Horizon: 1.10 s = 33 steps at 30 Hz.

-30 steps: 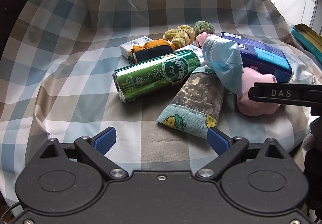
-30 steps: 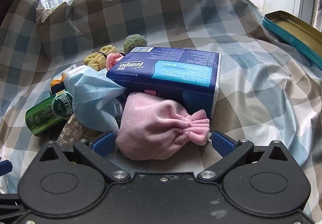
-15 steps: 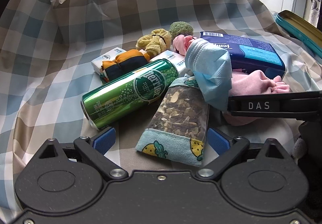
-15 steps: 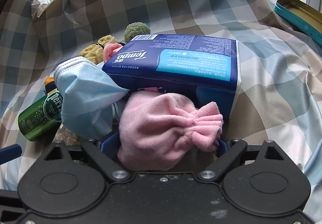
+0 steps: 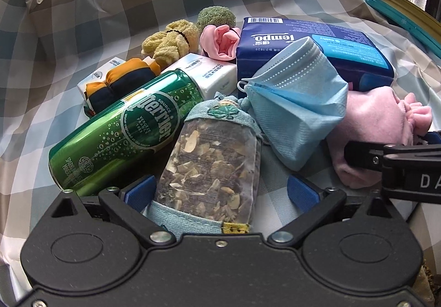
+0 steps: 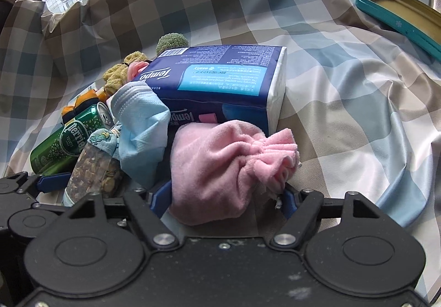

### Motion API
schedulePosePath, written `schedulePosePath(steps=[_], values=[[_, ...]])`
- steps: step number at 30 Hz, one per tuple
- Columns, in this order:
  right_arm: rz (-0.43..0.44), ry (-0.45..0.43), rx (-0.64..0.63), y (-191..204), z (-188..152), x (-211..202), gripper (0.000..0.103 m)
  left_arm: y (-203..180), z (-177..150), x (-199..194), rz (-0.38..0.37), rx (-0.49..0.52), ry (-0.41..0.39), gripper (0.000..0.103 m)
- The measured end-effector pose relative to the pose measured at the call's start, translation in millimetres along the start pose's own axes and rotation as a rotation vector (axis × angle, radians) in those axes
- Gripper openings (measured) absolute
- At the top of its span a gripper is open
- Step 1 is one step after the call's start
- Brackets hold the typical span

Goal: Organize soft objects
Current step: 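Close left tool on the nut snack bag while right tool closes on the pink pouch, then lift and carry the nut bag with left tool while right tool carries the pouch to the basket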

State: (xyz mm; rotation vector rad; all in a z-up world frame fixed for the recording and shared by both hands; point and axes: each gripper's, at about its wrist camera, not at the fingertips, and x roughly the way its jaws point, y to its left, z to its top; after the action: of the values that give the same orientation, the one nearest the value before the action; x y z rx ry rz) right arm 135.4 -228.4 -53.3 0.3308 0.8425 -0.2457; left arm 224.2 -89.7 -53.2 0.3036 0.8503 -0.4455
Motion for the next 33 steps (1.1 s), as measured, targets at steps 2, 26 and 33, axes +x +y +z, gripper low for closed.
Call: schedulePosePath(steps=[2,26,33], values=[[-0.014,-0.011,-0.009,1,0,2,0.083,3,1,2,-0.022,-0.021,0.007,0.101],[0.019,-0.056,-0.02,0,6,-7,0.053,25,-16,-71,-0.01,-0.173,-0.065,0.045],[0.024,-0.105,0.0,-6,2,-41,0.053,31,-30,-103,0.005,-0.217,-0.085,0.045]])
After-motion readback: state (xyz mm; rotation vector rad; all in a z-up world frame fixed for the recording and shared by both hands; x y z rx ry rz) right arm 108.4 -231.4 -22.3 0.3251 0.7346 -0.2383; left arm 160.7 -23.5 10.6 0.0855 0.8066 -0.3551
